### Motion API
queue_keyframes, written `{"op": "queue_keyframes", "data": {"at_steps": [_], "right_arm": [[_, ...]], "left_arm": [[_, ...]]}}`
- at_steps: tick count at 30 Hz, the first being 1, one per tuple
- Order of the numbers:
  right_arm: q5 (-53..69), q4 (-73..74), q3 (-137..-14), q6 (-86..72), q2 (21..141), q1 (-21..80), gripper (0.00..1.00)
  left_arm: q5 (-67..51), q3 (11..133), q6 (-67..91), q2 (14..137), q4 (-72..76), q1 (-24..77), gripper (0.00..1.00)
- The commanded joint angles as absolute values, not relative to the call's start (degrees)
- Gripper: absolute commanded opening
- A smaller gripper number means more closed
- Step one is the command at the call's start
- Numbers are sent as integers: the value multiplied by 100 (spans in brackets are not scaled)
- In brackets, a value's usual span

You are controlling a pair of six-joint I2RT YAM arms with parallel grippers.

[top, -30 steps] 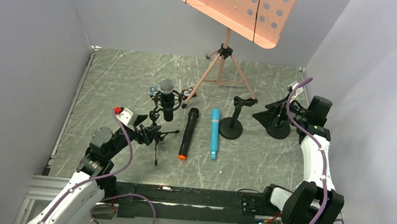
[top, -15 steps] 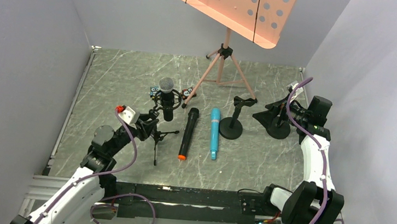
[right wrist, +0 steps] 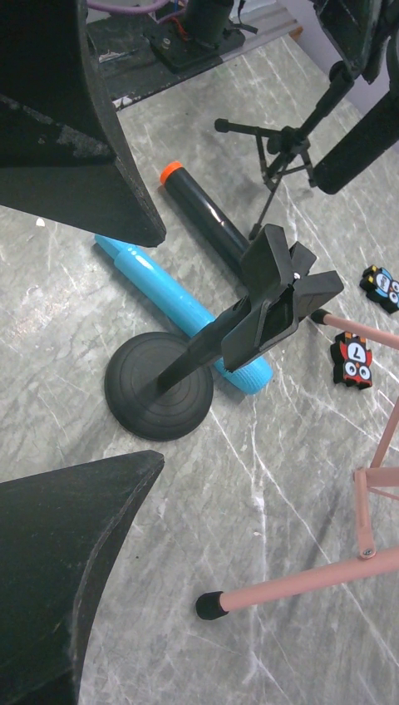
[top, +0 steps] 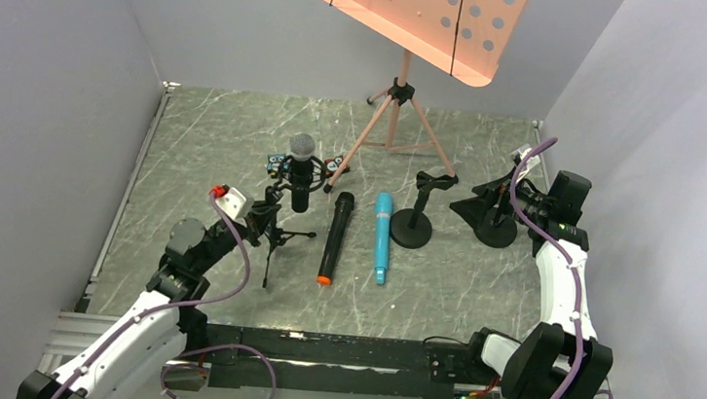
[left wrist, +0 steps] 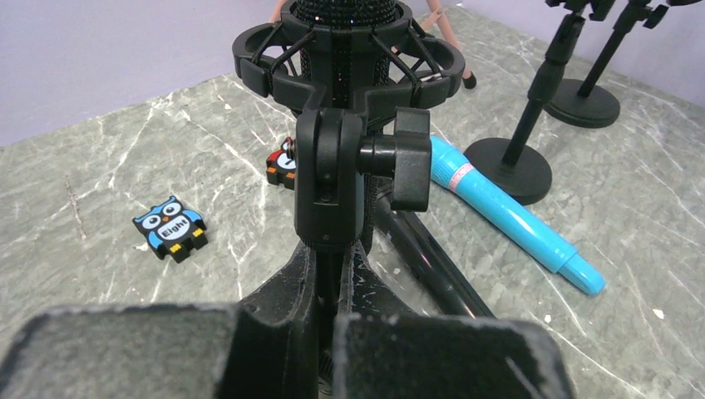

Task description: Attach the microphones to the stand

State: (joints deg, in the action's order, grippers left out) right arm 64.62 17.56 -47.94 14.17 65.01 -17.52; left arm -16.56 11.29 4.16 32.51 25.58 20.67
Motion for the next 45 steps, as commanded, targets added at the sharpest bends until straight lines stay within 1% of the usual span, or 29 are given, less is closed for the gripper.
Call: {"op": "queue_keyframes", "data": {"at_steps": [1,6,11,15,19,23,27,34,38,42,45], "right_arm": [[6552,1728,-5009,1556,6401,-1725,100],[6559,1740,-5010,1564,6390,-1731,100],[6570,1740,-5010,1564,6401,-1731,100],[6568,1762,-5016,1573,6419,-1725,100],[6568,1768,-5019,1583,6441,-1726,100],[6596,1750,-5011,1564,6455,-1725,100],[6570,1751,-5009,1571,6479,-1710,100],[6538,1775,-5026,1607,6577,-1625,100],[6499,1823,-5045,1648,6650,-1606,100],[6497,1853,-5061,1673,6701,-1591,100],[6492,1863,-5062,1687,6707,-1592,100]], "left_arm": [[-1436,1866,-207,3495,3165,2036,0],[-1528,2327,-263,3991,3486,1695,0],[-2400,2817,304,4815,4207,473,0],[-2929,3367,308,5818,4955,-347,0],[-3185,4129,299,6975,5533,-826,0],[-3565,5049,825,8271,6325,-1315,0],[-3533,5818,1071,9303,6663,-1471,0],[-3468,6749,970,10596,6477,-1478,0],[-3408,6922,862,10972,6395,-1477,0],[-3438,6832,775,11106,6361,-1478,0],[-3438,6604,653,11051,6348,-1477,3]]}}
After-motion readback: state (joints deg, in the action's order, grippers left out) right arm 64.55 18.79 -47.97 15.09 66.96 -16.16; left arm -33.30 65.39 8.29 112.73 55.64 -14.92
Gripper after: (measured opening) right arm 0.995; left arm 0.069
